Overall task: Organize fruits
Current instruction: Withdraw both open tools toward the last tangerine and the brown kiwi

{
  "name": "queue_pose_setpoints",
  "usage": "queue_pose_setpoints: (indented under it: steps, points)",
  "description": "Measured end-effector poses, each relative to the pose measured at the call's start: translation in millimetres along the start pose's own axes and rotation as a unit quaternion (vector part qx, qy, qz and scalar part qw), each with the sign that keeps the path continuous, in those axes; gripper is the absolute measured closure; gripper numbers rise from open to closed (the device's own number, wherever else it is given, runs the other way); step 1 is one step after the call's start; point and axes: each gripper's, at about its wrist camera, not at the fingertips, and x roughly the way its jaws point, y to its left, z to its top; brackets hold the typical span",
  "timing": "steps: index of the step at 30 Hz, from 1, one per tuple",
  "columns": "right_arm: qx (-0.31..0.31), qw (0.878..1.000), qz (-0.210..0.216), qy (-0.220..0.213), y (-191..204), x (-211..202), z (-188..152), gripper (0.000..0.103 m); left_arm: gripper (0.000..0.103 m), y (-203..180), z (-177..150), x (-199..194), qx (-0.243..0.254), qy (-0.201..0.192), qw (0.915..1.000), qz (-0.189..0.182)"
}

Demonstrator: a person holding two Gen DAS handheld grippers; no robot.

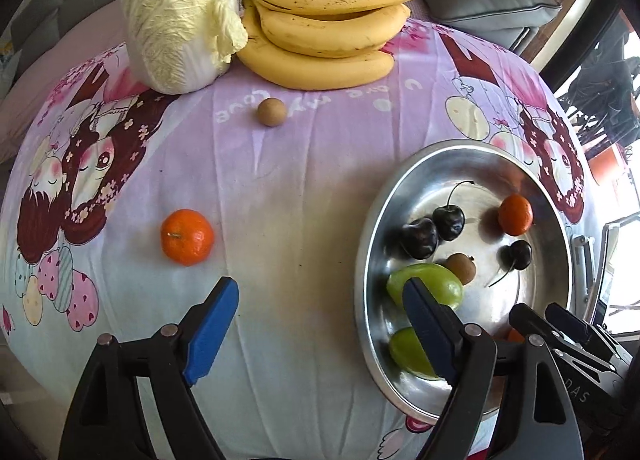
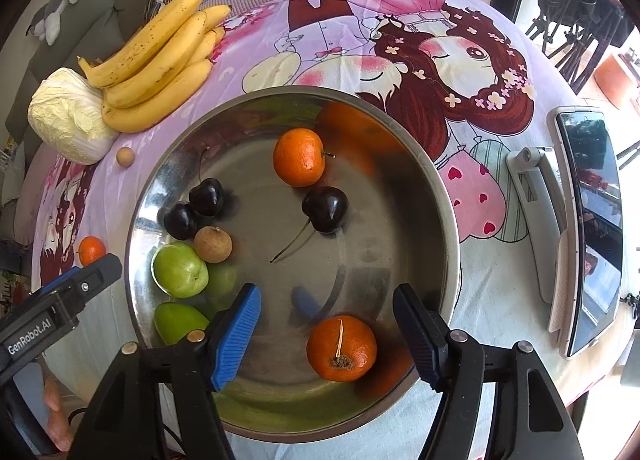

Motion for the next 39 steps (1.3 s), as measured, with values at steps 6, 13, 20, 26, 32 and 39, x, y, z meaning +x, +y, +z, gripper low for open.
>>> queue_pose_setpoints:
  steps: [6,13,20,26,32,39]
  points:
    - [-0.008,1.000,-0.016,-0.001,5.3,1.8,1.0,0.022,0.010,5.7,-1.5,4.4,0.003,0.007,0.9999,0.015]
    - [-0.011,1.000,-0.021,-0.007,13.1,0.9,2.4,0.002,0.007,6.8,-4.5,8.5,0.010,0.008,0.9997,0.020]
    - [-0.010,0.999,-0.032,-0.006,19.0,1.7,4.2,0.001,0.007,15.9,-4.7,10.4,-0.002,0.008,0.9999,0.012]
    - [-0.014,0.999,-0.039,-0.012,27.6,-4.4,4.5,0.001,0.007,29.4,-2.4,4.2,-0.021,0.001,0.9998,-0.003]
    - [-0.028,0.999,-0.045,-0.010,45.2,-4.7,5.1,0.001,0.007,55.4,-0.6,0.4,-0.059,0.000,0.9982,0.003]
    - [-0.059,0.998,-0.033,-0.012,80.4,-5.3,8.0,0.001,0.007,109.0,0.8,-7.2,-0.127,-0.010,0.9918,0.003]
